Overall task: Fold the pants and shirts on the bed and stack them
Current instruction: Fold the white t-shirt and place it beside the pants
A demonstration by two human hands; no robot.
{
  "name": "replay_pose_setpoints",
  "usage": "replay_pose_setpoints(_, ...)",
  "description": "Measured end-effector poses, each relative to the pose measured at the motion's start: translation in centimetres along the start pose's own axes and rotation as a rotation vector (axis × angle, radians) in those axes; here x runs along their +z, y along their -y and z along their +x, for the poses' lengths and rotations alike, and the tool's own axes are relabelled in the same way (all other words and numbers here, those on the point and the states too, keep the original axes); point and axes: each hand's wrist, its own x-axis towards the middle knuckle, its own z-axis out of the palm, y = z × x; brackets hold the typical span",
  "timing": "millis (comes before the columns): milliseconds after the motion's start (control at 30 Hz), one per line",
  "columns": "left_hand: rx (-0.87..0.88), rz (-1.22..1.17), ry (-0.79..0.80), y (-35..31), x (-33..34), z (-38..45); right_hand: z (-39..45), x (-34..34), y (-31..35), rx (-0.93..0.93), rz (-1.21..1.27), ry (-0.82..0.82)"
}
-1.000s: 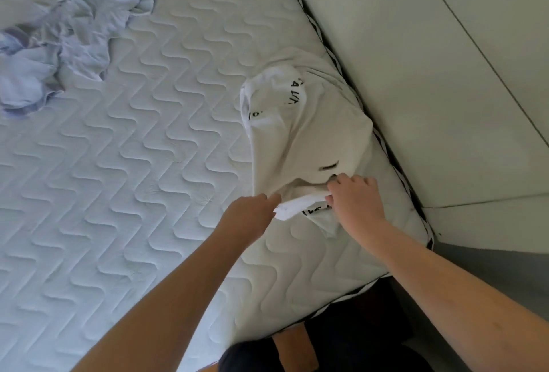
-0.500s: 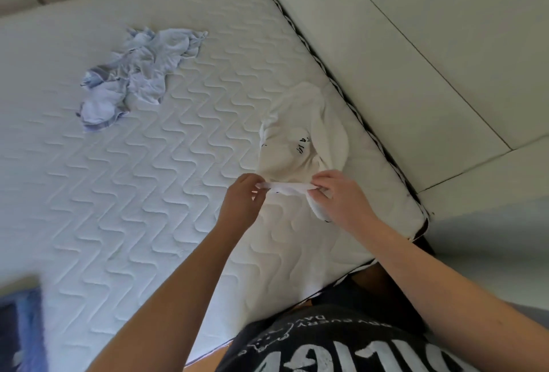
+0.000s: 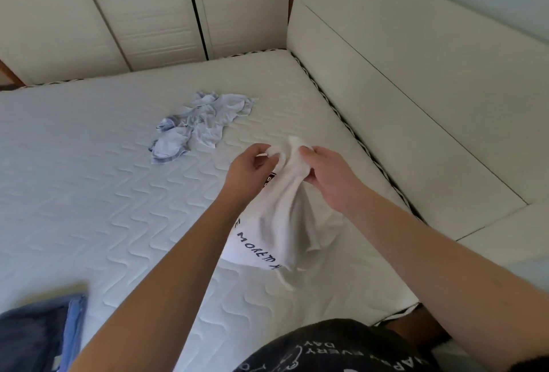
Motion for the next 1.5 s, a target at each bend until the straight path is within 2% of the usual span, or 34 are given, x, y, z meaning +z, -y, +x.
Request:
replay_pose_setpoints(100, 0.068, -0.033, 0.119, 0.7, -1.8, -1.6, -0.1, 2.6, 2.3, -0.095, 0.024, -0.002)
replay_pose_setpoints(200, 0.134, 0.127, 0.169, 3.2, -3.0, -3.3, -0.4, 5.0, 4.5, -0.221, -0.052, 0.043)
replay_pose_setpoints(267, 0.08, 0.233, 0.188, 5.2, -3.6, -4.1, -0.4, 6.3, 5.9, -0.296, -0.079, 0.094)
replay_pose_setpoints(333, -0.042, 0.281, 0.171, 6.5, -4.0, -4.7, -0.1, 7.2, 7.1, -0.368, -0.088, 0.138)
replay_pose_setpoints(467, -0.157, 0.27, 0.0, 6.8, -4.2, -4.0, 0.9, 8.0, 8.5, -0.456, -0.186, 0.135)
replay_pose_setpoints(567, -0.197, 0.12, -0.045, 5.4, -4.3, -3.6, 2.4, 7.2, 7.3, -0.362, -0.168, 0.189)
replay_pose_setpoints(700, -0.188, -0.052, -0.128, 2.6, -4.4, -2.7, 3.7, 4.5, 2.7, -0.208, -0.27, 0.05)
replay_pose_setpoints(800, -0.181, -0.16, -0.187, -0.7, -4.0, -1.3, 2.4, 2.1, -2.0, -0.27, -0.393, 0.009)
replay_pose_setpoints(900, -0.201, -0.267, -0.245, -4.3, -3.5, 0.3, 0.1, 0.2, -6.4, -0.363, -0.469, 0.211)
replay_pose_setpoints(1000, -0.22, -0.368, -0.259, -8.0, -2.7, 1.7, -1.6, -0.6, -8.6, -0.324, -0.352, 0.511)
replay_pose_setpoints(1067, -0.219, -0.409, -0.243, -9.8, -1.7, 2.4, -1.9, -0.3, -8.7, -0.176, -0.307, 0.468)
replay_pose_setpoints(1167, -0.222, -0.378, -0.218, -11.1, -0.2, 2.9, -0.4, 0.2, -7.2, -0.031, -0.313, 0.242)
replay_pose_setpoints(1267, -0.177, -0.392, -0.11, -10.3, 0.2, 2.7, 1.2, 0.1, -4.9, -0.076, -0.315, 0.308)
replay_pose_setpoints(1333, -0.132, -0.224, -0.098, -8.2, -0.2, 1.7, 2.1, -0.2, -3.5, -0.084, -0.255, 0.319)
replay_pose_setpoints(1433, -0.057, 0.218, -0.077, -3.6, -0.6, -1.6, 4.5, -0.6, -1.6, -0.093, -0.079, 0.255)
replay_pose_setpoints(1500, -0.001, 0.419, -0.033, -0.6, -0.2, -3.8, 6.0, -0.7, -0.6, -0.071, -0.055, 0.229)
